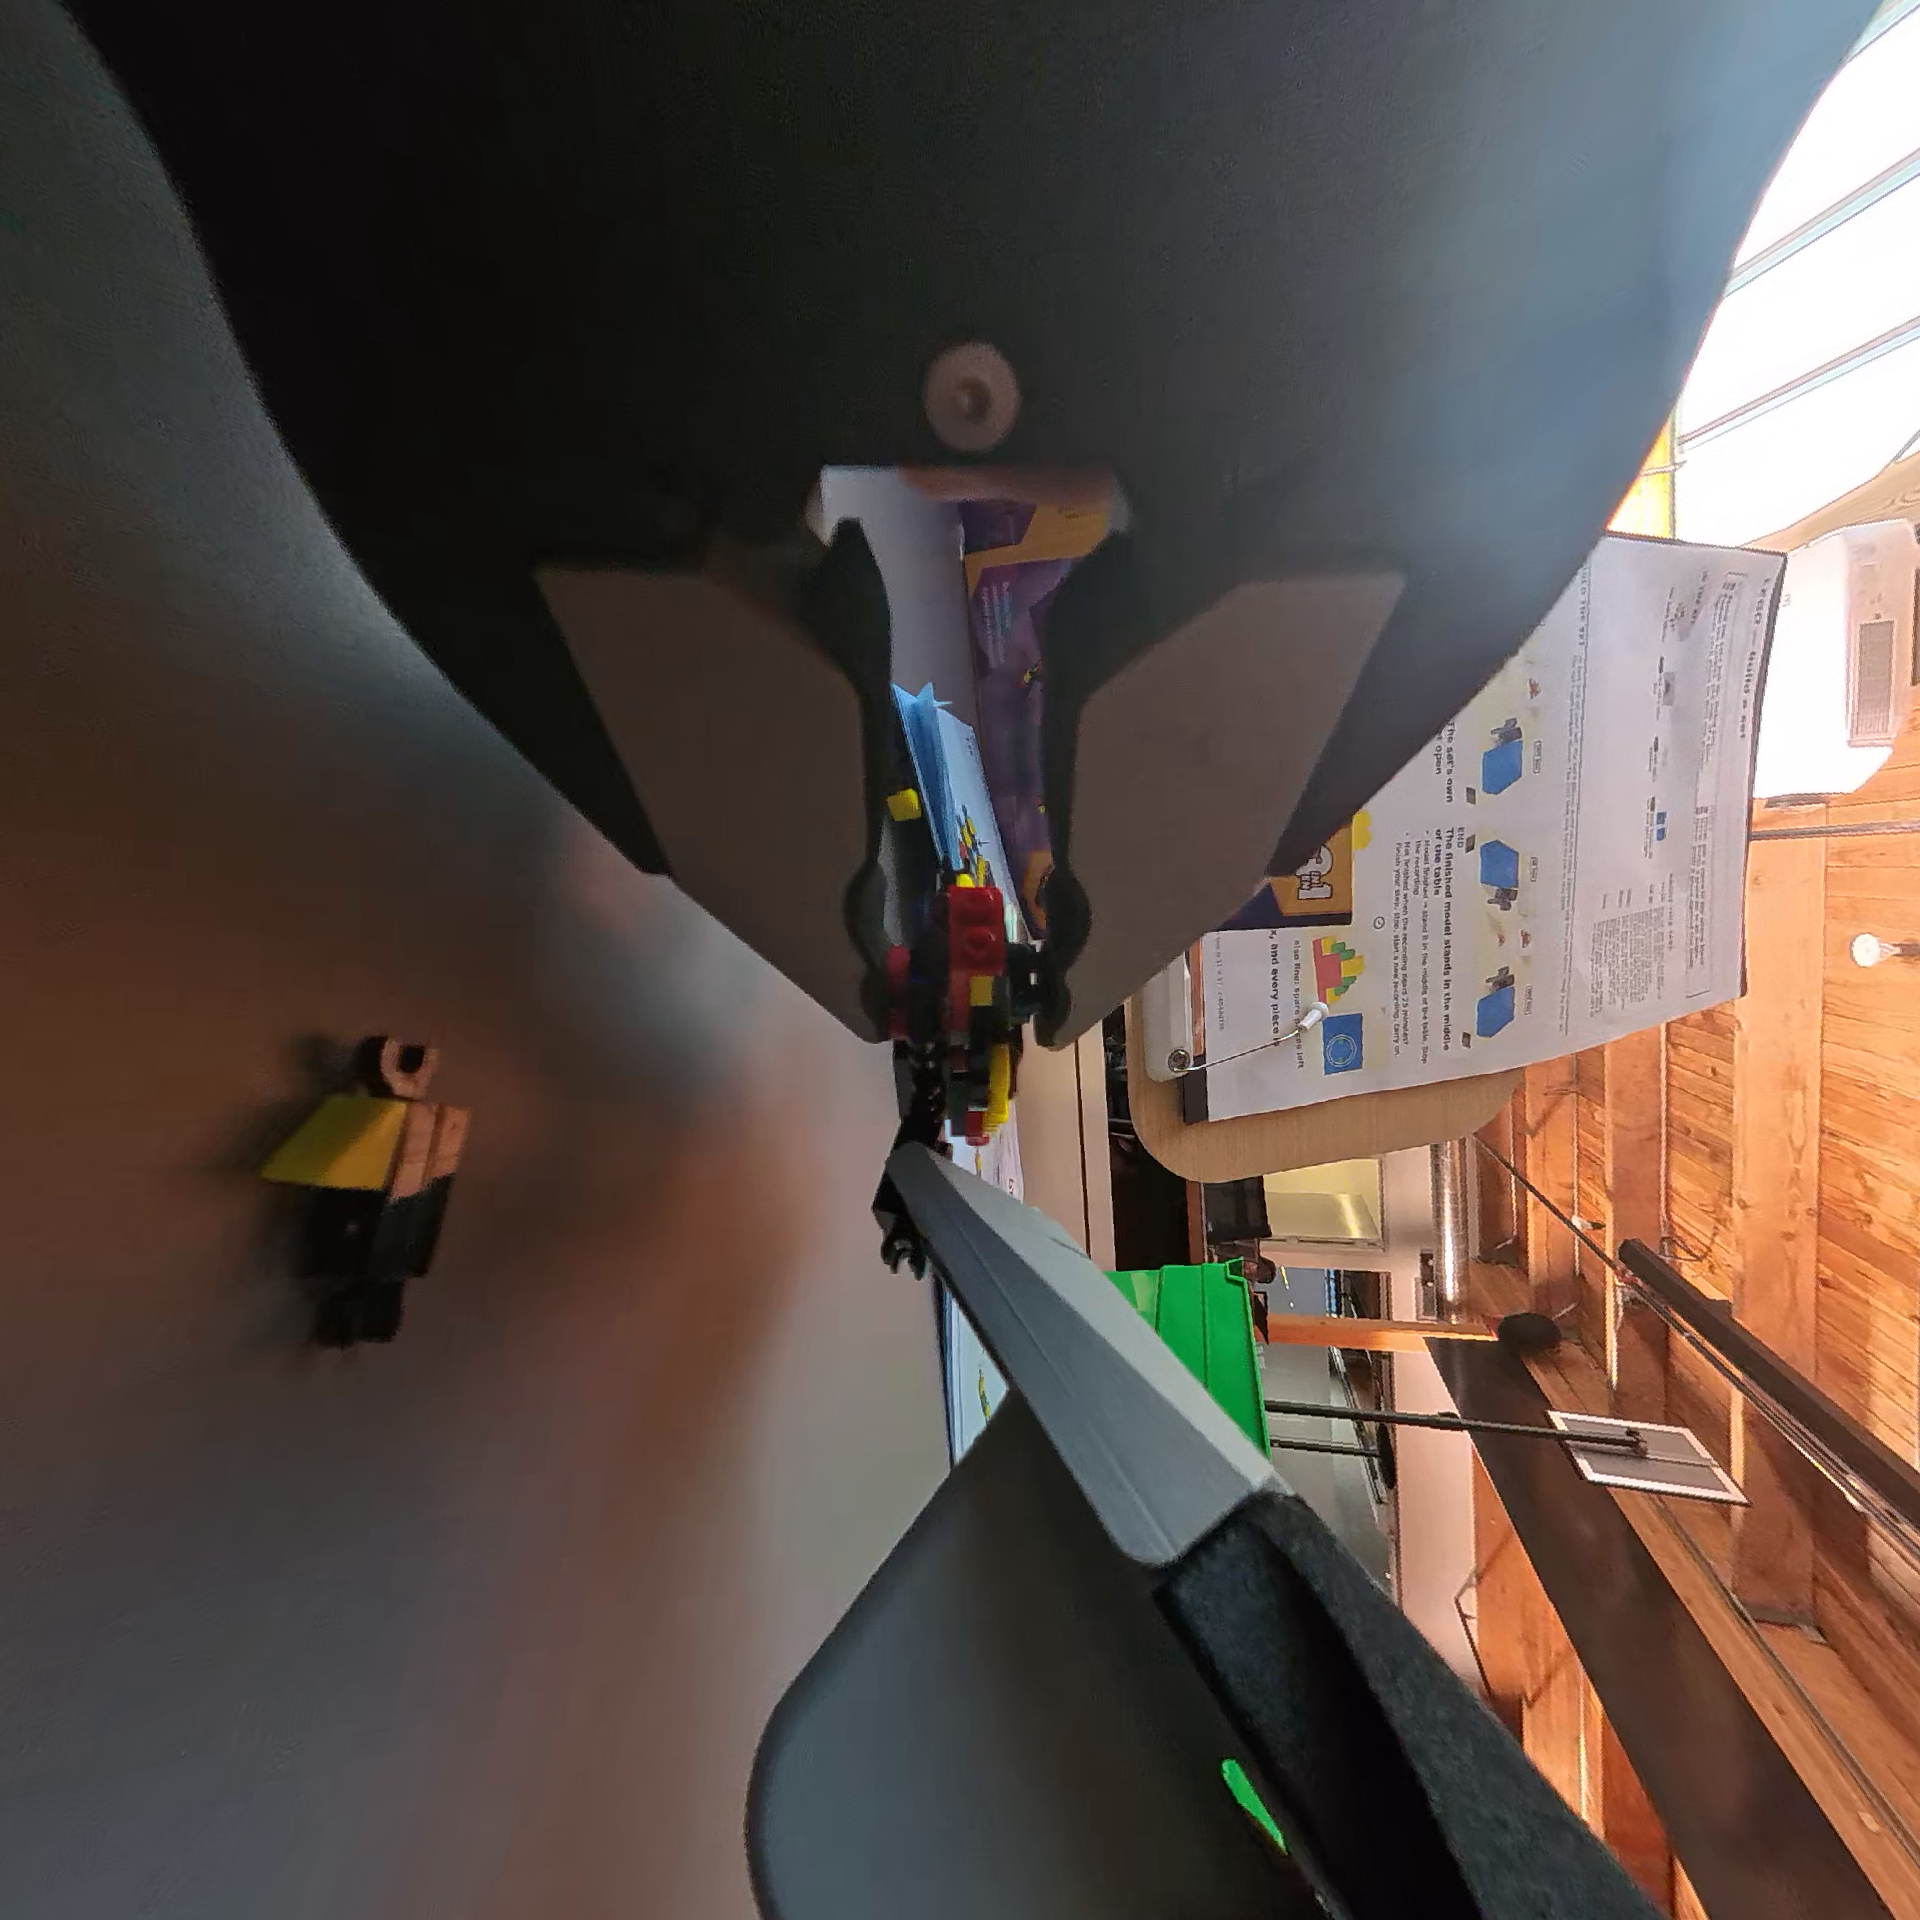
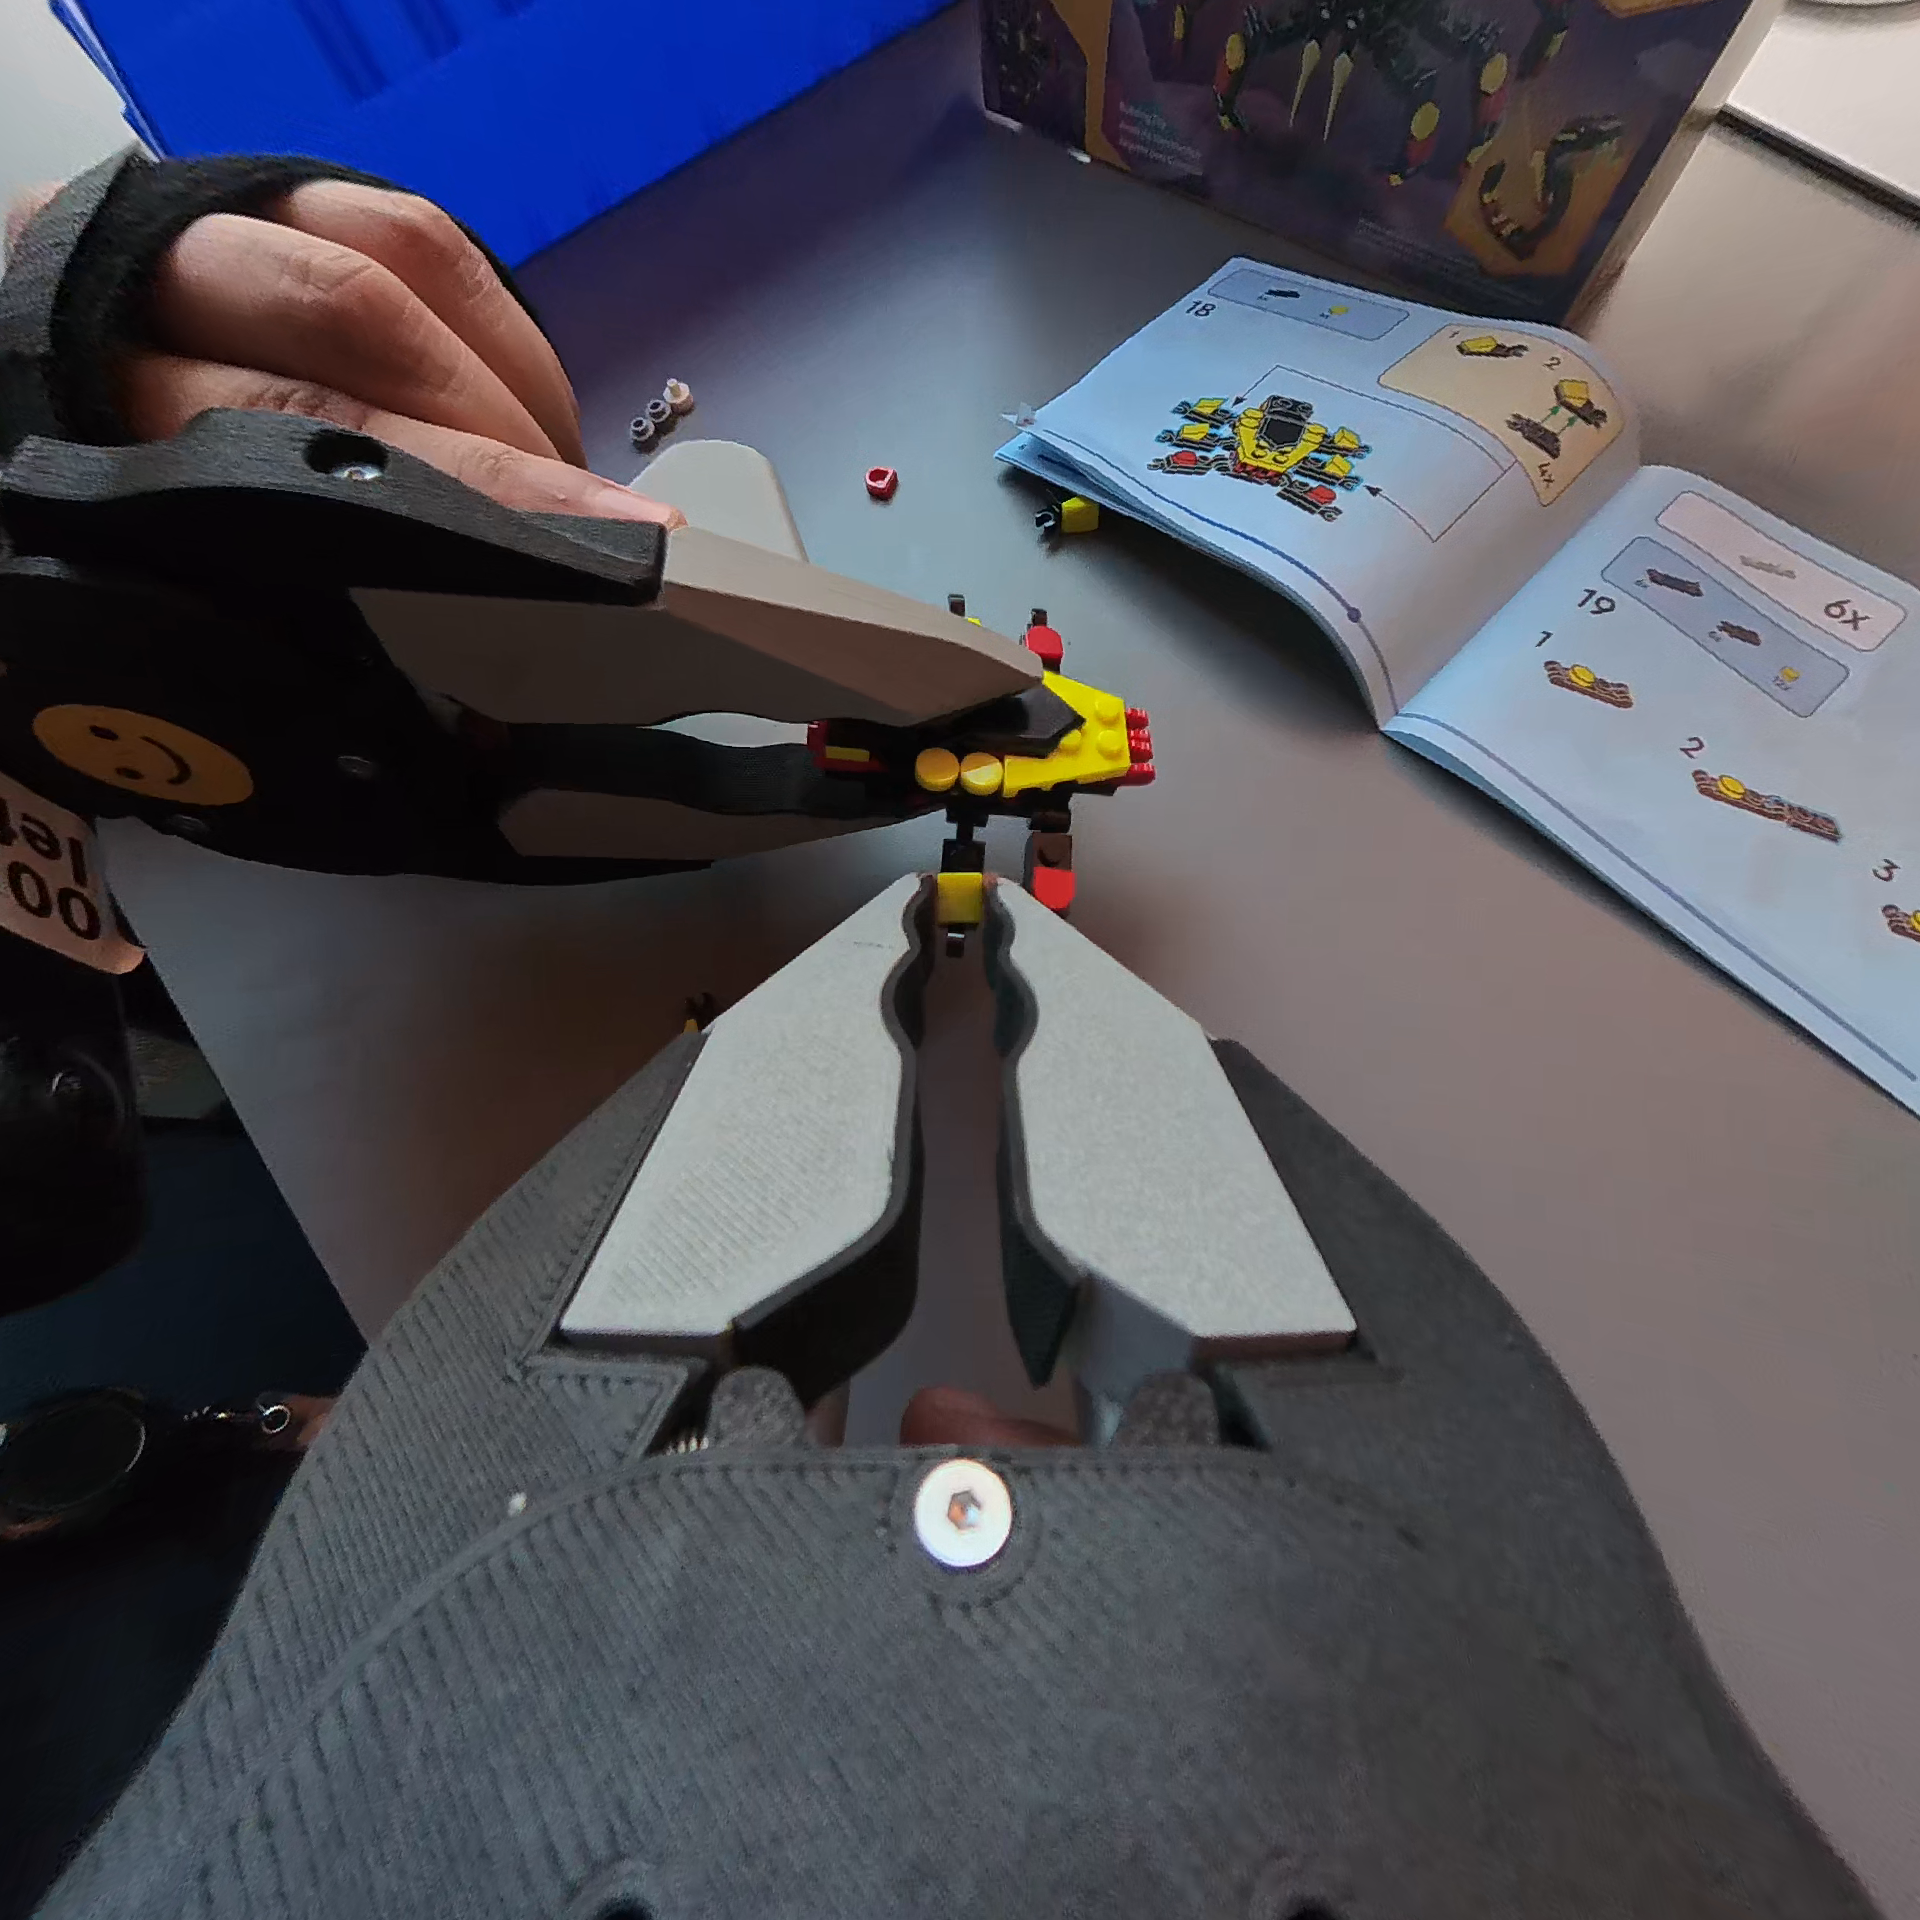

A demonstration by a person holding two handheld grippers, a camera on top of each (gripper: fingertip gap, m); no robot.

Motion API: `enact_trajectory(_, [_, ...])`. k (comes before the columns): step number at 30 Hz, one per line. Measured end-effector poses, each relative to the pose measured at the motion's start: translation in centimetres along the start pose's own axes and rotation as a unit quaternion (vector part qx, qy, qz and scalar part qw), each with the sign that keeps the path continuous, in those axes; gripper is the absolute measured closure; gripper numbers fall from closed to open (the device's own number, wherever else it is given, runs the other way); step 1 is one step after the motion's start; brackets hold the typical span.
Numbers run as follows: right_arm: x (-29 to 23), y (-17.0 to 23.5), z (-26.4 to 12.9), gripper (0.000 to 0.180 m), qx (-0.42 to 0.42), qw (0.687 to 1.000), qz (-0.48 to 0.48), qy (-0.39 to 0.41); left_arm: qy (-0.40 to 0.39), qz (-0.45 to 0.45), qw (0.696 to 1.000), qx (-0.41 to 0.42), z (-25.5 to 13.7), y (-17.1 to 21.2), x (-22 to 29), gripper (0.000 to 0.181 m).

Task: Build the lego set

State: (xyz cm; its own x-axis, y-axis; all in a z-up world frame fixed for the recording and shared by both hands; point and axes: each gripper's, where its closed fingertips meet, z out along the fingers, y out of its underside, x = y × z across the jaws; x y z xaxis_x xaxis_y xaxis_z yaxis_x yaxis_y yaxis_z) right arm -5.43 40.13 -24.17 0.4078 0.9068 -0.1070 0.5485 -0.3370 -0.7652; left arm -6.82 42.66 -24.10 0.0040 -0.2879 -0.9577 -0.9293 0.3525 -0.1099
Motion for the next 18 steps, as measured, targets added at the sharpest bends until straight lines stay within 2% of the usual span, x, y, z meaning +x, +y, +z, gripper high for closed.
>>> enact_trajectory(7, [-0.1,0.0,0.0,0.174,0.0,1.0,0.005,-0.019,0.003,-0.01,1.0,0.015,-0.3,-0.3,0.0,0.157])
enact_trajectory(18, [-0.2,0.9,1.1,0.174,-0.013,0.999,-0.018,-0.041,0.069,-0.029,0.996,0.057,-0.3,-0.2,2.1,0.157])
